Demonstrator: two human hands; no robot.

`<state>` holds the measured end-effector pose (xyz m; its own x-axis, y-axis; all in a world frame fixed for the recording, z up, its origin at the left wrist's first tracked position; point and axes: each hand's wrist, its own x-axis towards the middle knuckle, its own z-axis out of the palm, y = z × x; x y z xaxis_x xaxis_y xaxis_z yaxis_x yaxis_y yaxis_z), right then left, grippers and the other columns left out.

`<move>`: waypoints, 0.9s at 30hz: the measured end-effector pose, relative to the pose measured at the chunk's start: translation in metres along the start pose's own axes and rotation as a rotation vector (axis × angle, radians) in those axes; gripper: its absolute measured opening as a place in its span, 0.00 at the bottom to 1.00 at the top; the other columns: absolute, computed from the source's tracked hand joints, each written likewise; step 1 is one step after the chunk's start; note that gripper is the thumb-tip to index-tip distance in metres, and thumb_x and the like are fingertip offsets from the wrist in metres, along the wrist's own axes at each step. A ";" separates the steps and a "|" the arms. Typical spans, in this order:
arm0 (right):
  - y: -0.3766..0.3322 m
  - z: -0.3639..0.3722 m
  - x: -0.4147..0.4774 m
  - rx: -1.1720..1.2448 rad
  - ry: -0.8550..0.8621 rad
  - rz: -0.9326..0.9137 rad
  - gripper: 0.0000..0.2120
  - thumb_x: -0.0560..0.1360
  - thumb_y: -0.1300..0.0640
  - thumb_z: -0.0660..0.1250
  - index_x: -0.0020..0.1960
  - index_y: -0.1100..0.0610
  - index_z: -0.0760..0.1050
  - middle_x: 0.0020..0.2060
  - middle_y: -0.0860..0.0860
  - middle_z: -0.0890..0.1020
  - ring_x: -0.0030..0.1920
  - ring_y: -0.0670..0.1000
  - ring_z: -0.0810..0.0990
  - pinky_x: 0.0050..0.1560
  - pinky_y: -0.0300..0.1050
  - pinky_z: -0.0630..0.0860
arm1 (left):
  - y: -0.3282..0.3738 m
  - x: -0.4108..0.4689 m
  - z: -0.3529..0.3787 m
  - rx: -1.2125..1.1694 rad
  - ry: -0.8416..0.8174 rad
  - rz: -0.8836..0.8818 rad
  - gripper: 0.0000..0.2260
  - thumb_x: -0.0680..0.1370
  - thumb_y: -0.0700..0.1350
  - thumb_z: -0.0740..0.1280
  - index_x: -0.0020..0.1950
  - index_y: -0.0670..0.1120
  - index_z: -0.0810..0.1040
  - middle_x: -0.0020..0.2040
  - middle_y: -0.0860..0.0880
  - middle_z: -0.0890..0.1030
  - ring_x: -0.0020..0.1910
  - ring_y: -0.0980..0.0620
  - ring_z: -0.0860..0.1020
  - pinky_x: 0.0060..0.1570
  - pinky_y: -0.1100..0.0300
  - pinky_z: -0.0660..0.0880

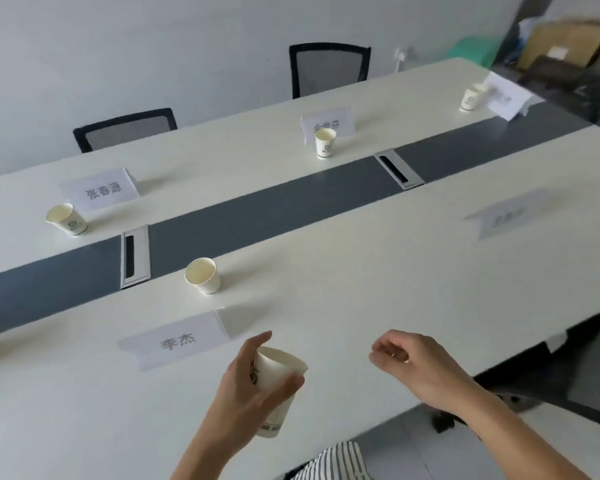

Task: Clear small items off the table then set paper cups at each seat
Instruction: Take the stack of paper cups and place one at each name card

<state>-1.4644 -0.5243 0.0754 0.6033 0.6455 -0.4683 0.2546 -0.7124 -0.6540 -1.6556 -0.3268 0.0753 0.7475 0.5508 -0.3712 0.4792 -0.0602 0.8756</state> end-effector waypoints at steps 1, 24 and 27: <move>0.014 -0.001 -0.020 0.022 0.018 0.023 0.09 0.75 0.43 0.66 0.49 0.46 0.79 0.43 0.42 0.83 0.45 0.43 0.81 0.51 0.45 0.79 | 0.003 -0.005 0.014 0.015 -0.033 0.011 0.35 0.58 0.64 0.74 0.64 0.62 0.69 0.51 0.50 0.78 0.48 0.56 0.80 0.42 0.67 0.75; 0.319 -0.113 -0.313 0.367 0.496 0.548 0.10 0.76 0.41 0.65 0.55 0.41 0.76 0.46 0.41 0.82 0.48 0.39 0.80 0.49 0.33 0.75 | 0.122 -0.062 0.434 0.323 -0.865 0.229 0.31 0.61 0.61 0.76 0.61 0.68 0.67 0.56 0.54 0.78 0.50 0.57 0.80 0.42 0.67 0.78; 0.346 -0.157 -0.325 0.373 0.538 0.591 0.10 0.75 0.39 0.65 0.54 0.39 0.75 0.47 0.41 0.82 0.48 0.39 0.80 0.49 0.35 0.75 | 0.159 -0.049 0.495 0.322 -0.953 0.264 0.33 0.61 0.63 0.75 0.63 0.67 0.67 0.55 0.54 0.78 0.50 0.54 0.81 0.47 0.60 0.81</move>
<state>-1.4540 -1.0235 0.0943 0.8562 -0.0843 -0.5096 -0.4183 -0.6921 -0.5883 -1.3886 -0.7752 0.0803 0.8329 -0.3900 -0.3925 0.2429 -0.3797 0.8926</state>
